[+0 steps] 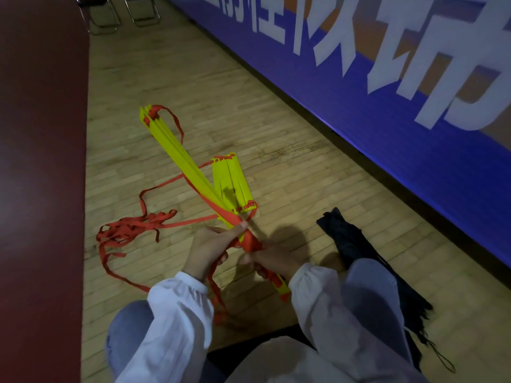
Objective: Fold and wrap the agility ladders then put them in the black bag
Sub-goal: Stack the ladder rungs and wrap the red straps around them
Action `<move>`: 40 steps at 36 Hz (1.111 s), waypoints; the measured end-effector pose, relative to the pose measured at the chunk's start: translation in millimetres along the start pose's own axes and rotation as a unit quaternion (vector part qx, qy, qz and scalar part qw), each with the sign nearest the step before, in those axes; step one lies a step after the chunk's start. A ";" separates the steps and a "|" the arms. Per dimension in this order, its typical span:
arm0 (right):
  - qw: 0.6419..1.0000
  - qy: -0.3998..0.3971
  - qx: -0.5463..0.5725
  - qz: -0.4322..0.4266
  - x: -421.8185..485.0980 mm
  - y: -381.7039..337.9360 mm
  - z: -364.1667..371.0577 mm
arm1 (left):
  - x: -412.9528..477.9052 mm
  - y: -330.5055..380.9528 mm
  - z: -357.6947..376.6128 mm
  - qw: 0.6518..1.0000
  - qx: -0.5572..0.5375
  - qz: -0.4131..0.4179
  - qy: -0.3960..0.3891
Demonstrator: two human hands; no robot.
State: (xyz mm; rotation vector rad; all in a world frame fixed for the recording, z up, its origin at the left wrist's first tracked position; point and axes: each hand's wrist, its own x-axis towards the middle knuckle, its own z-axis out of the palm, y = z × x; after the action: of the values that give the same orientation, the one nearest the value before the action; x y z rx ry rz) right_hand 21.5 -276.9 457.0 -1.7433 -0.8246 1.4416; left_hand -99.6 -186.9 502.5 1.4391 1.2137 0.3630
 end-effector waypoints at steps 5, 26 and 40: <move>0.999 -0.016 0.046 -0.004 0.1 0.9 0.4 | -2.2 -0.1 7.5 0.999 -0.005 0.012 0.043; 0.989 0.018 0.144 -0.033 6.7 14.7 -22.3 | -6.9 14.9 -20.2 0.972 -0.047 -0.054 -0.223; 0.978 0.177 0.042 -0.102 10.1 18.8 -12.2 | 1.8 10.3 4.4 0.997 -0.038 -0.014 -0.073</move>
State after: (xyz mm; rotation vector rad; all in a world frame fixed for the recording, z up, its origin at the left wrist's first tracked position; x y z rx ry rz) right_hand 35.8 -280.2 437.3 -1.7288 -0.7153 0.9809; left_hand -90.7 -185.8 509.4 1.3583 1.0896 0.2780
